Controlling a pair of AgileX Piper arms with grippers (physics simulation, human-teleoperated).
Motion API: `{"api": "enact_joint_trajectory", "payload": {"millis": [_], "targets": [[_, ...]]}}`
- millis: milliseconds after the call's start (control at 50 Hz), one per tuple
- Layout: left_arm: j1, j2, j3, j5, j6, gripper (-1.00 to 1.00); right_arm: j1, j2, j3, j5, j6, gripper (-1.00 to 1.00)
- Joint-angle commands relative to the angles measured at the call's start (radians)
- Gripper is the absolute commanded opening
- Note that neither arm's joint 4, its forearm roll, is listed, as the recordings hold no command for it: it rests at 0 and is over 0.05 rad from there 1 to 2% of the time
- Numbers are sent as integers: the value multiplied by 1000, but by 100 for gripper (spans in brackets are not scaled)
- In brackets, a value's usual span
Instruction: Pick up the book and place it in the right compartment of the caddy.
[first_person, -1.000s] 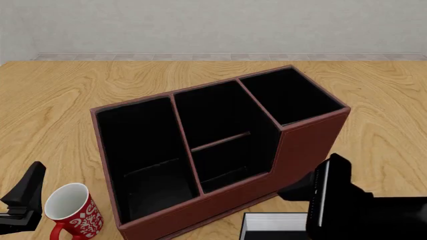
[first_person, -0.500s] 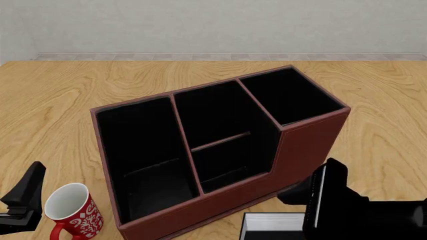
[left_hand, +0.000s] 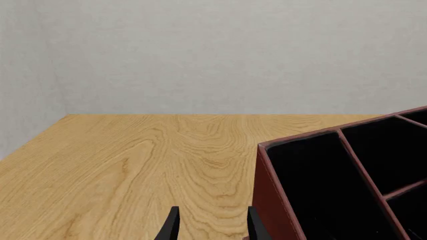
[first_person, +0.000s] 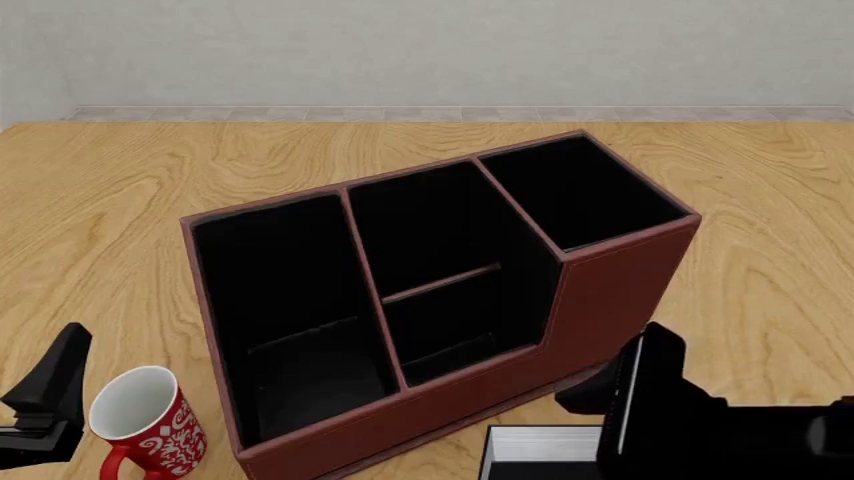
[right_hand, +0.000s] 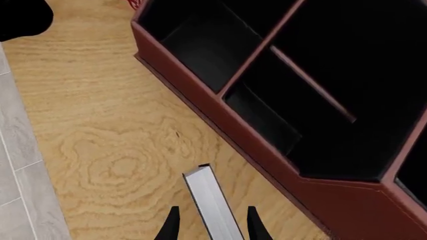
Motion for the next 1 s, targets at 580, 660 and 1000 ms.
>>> {"api": "enact_joint_trajectory", "payload": {"millis": [580, 660, 1000], "targets": [[0, 0, -2, 2, 0, 100, 0, 48, 44, -63, 32, 100], [0, 0, -2, 2, 0, 100, -1, 54, 50, -71, 36, 100], [0, 0, -2, 2, 0, 100, 7, 70, 73, -98, 56, -100]]}}
